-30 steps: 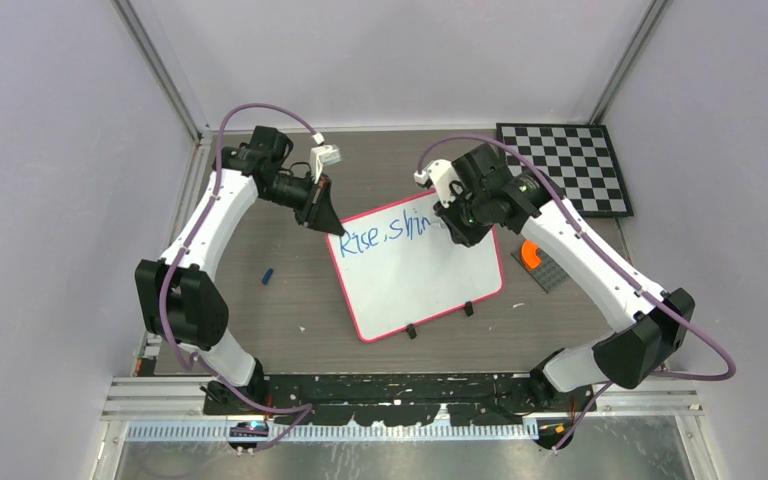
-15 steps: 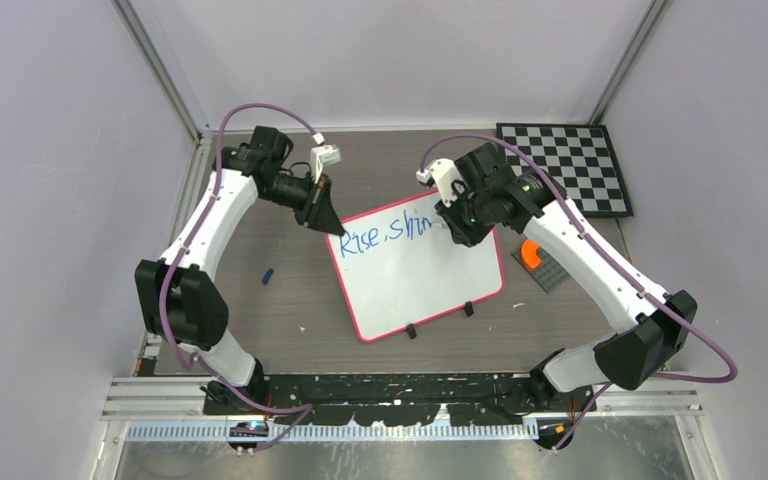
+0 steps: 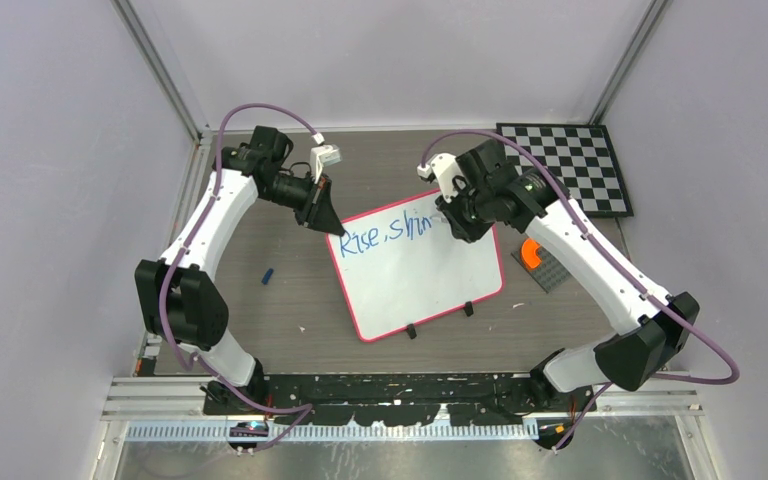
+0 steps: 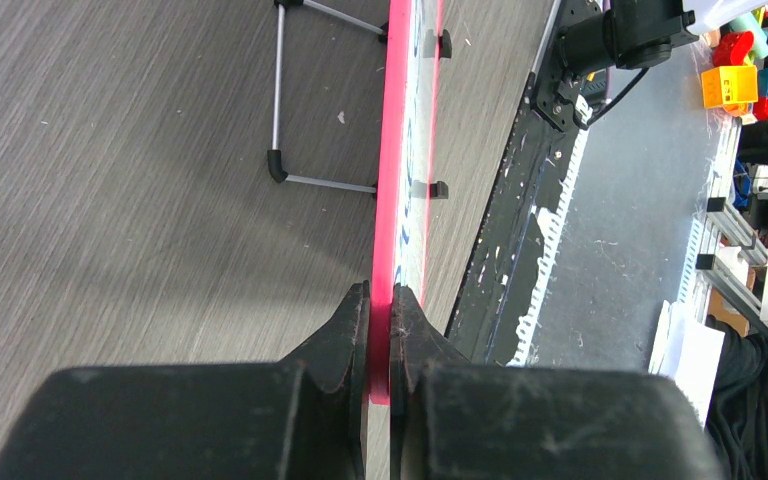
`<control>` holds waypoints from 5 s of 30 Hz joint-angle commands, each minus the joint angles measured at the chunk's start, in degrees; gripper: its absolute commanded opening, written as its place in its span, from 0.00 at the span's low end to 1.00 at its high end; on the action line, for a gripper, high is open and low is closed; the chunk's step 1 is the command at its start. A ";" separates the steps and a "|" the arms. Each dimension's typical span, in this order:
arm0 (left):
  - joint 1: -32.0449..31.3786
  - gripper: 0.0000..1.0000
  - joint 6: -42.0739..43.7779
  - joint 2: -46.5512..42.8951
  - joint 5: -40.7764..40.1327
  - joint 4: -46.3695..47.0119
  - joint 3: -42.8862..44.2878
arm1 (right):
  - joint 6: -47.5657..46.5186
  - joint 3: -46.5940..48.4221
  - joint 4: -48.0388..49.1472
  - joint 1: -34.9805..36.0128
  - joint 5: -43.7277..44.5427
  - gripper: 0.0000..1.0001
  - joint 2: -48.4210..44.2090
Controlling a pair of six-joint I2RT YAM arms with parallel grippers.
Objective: Write a sentence on the whiteboard
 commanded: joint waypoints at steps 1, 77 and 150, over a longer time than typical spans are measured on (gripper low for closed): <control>-0.23 0.00 1.38 -0.65 -4.00 1.64 -0.99 | -0.04 -0.68 2.13 -0.27 1.77 0.00 -0.56; -0.26 0.00 1.05 -0.55 -4.01 2.34 -1.52 | -3.42 -0.57 -1.04 -4.34 2.65 0.00 -0.67; -0.23 0.00 -3.23 -1.80 -4.31 7.47 -5.99 | 4.77 -15.09 22.32 26.41 4.73 0.00 3.22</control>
